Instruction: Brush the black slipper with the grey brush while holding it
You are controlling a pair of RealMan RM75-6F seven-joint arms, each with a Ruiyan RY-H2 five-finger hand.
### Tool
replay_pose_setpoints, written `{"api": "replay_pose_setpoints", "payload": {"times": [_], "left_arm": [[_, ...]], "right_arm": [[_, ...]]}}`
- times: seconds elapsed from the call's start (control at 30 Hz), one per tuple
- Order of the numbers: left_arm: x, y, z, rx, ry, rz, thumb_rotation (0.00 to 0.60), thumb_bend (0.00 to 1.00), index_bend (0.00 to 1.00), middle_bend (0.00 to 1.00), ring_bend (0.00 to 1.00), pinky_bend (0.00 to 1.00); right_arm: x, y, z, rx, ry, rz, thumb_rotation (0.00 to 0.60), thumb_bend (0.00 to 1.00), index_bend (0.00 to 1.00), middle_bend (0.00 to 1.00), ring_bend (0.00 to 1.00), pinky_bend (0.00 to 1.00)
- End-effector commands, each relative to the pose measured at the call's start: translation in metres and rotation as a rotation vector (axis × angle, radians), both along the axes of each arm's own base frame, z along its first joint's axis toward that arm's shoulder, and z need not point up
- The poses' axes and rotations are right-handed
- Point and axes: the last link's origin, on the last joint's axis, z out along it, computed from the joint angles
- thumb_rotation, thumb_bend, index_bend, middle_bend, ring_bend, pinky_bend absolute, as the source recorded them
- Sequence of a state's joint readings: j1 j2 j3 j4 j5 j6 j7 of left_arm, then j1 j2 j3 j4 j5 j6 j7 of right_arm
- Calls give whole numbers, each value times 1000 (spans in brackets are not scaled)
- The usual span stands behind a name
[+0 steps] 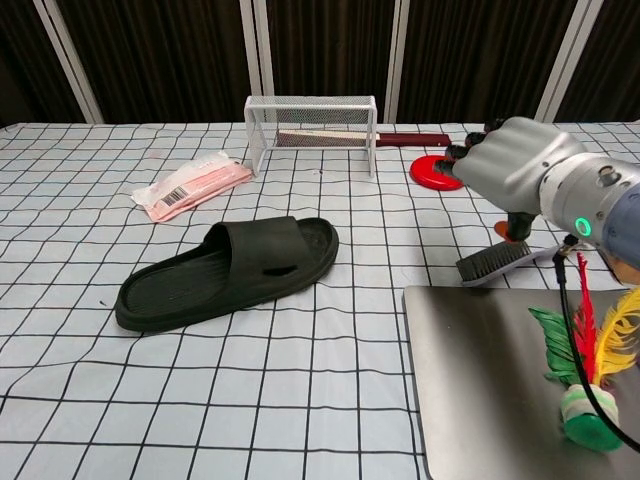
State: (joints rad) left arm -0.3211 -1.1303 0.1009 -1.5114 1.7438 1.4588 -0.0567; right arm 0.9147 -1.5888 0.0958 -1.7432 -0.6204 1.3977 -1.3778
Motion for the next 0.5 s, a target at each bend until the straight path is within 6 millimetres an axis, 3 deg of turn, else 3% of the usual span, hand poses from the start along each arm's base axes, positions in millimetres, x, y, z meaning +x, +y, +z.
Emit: {"api": "replay_pose_setpoints", "payload": {"times": [0.03, 0.17, 0.27, 0.33, 0.5], "left_arm": [[1, -6, -3, -13, -13, -1, 560, 163, 0, 61, 32, 0], [-4, -18, 4, 50, -17, 32, 559, 142, 0, 35, 19, 0], [-13, -30, 18, 180, -12, 122, 562, 110, 0, 3, 0, 0], [-19, -38, 25, 251, -18, 188, 562, 94, 0, 0, 0, 0], [-42, -54, 38, 345, -19, 361, 562, 64, 0, 0, 0, 0]], "right_arm": [[16, 9, 11, -25, -16, 46, 600, 433, 0, 37, 40, 36], [21, 24, 30, -51, -93, 60, 600, 418, 0, 37, 22, 21], [9, 49, 59, -100, -226, 69, 600, 408, 0, 36, 1, 0], [-8, 66, 77, -140, -317, 58, 600, 407, 0, 34, 0, 0], [-90, 126, 110, -254, -490, 14, 600, 388, 0, 18, 0, 0]]}}
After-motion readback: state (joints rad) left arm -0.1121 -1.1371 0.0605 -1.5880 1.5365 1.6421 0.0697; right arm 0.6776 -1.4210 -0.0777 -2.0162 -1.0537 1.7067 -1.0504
